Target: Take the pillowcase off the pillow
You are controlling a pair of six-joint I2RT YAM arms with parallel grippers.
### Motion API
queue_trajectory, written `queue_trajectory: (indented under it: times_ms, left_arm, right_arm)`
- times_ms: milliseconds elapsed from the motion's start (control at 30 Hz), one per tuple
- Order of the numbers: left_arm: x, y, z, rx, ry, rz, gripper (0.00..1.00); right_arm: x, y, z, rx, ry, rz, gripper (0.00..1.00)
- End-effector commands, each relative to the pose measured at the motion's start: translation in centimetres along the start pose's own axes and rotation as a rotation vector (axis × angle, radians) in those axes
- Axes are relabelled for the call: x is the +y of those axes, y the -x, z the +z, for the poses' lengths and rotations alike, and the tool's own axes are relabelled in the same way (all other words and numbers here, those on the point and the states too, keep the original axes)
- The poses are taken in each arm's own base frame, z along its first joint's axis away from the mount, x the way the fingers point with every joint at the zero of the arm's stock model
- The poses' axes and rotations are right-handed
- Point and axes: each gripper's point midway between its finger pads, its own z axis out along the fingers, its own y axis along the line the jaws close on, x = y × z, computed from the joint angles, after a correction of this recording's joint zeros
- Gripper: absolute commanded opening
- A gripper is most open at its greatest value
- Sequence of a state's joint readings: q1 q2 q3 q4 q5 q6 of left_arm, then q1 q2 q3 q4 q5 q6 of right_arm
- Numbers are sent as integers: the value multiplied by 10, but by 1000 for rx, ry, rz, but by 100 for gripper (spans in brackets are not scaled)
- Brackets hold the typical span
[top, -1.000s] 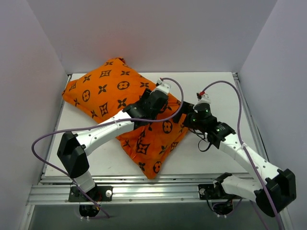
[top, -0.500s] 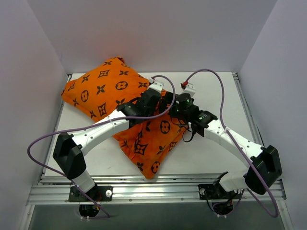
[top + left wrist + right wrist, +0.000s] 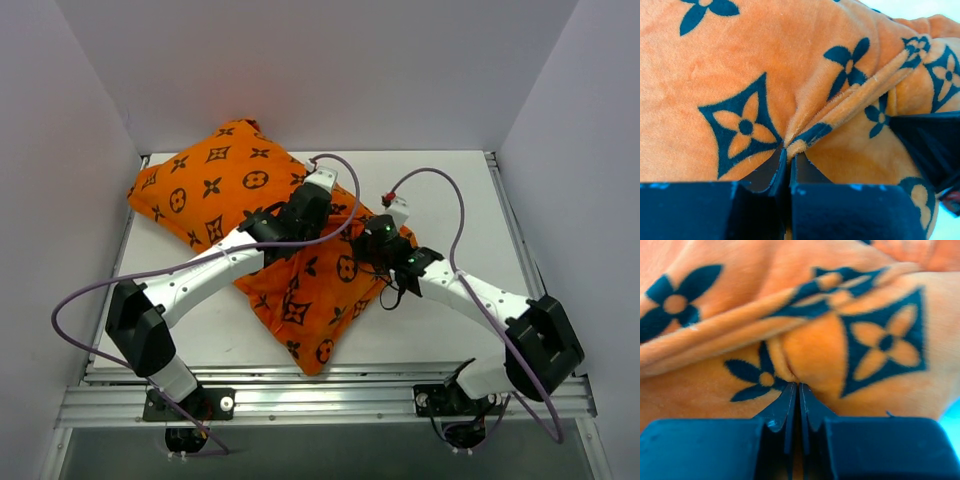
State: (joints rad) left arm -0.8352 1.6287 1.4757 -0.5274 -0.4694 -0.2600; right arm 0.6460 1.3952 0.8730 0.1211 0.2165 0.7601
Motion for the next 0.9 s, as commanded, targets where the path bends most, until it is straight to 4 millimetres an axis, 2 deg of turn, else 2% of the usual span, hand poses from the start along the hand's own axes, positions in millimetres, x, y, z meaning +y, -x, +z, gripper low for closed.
queue_trajectory:
  times_ms: [0,33,100,133,233,333,433,467,500,533,567,600,633,700,733,867]
  left_arm:
    - [47,38,-30,-95,125,-63,2]
    - [50,37,-31,-95,138,-65,2]
    - [58,39,-35,-99,153,-77,2]
    - [64,42,-37,-106,172,-83,2]
    - [77,51,-47,-133,213,-102,2]
    - [82,61,-57,-163,216,-100,3]
    - [68,67,-60,-168,127,-85,4]
    - [56,66,-59,-155,66,-82,4]
    - [50,64,-56,-147,39,-79,4]
    - [44,62,-56,-141,15,-79,4]
    - [39,59,-54,-131,-3,-77,4]
    - [32,57,-52,-118,-30,-76,4]
    - [30,56,-51,-111,-37,-77,4]
    - [28,53,-48,-99,-42,-81,4]
    - [28,54,-49,-99,-42,-84,4]
    - [28,57,-51,-105,-45,-88,4]
  right_arm:
    - [-81,-21,-16,74,-215,-18,0]
    - [-101,-22,-19,82,-256,-7,0]
    - [-112,-13,-29,56,-266,14,0]
    - [-126,-15,-31,61,-298,19,0]
    - [-139,-17,-39,71,-309,32,0]
    - [-143,-16,-44,72,-308,50,0]
    - [-107,2,-48,48,-161,41,0]
    - [-86,18,-53,16,-93,39,0]
    - [-65,22,-58,15,-25,11,0]
    - [-49,30,-60,-5,18,-3,15]
    - [-35,36,-63,-17,52,-17,23]
    - [-7,44,-71,-33,125,-55,32]
    - [10,50,-74,-54,179,-68,48]
    - [47,59,-78,-88,290,-103,61]
    - [59,56,-79,-74,336,-116,64]
    - [83,42,-63,-48,374,-171,75]
